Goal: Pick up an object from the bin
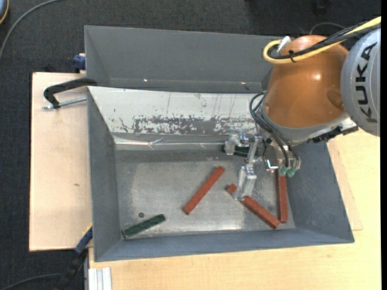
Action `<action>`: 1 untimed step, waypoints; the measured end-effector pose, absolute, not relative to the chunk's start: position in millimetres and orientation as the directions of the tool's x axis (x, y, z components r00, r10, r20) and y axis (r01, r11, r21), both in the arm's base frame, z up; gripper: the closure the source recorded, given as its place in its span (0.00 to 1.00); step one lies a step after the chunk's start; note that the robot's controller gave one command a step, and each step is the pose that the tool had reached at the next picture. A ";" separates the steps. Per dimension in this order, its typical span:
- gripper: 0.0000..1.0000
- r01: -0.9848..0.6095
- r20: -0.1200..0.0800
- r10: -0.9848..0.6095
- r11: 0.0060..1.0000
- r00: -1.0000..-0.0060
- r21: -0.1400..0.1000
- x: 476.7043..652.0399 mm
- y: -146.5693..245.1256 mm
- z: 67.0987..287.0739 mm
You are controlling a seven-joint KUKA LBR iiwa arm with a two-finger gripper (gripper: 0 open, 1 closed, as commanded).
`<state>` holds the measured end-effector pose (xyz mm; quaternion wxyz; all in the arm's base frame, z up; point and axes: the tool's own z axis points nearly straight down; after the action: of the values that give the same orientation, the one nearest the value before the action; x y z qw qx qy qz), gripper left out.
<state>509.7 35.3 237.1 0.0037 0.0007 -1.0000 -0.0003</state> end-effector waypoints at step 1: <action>0.00 -0.314 0.005 -0.314 0.949 -0.949 0.003 510.9 92.9 67.3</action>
Offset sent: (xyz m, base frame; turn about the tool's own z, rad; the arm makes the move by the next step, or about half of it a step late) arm 0.0024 0.0559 -0.1671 -0.3165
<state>510.9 92.9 67.3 0.0028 0.1590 -0.9873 -0.0009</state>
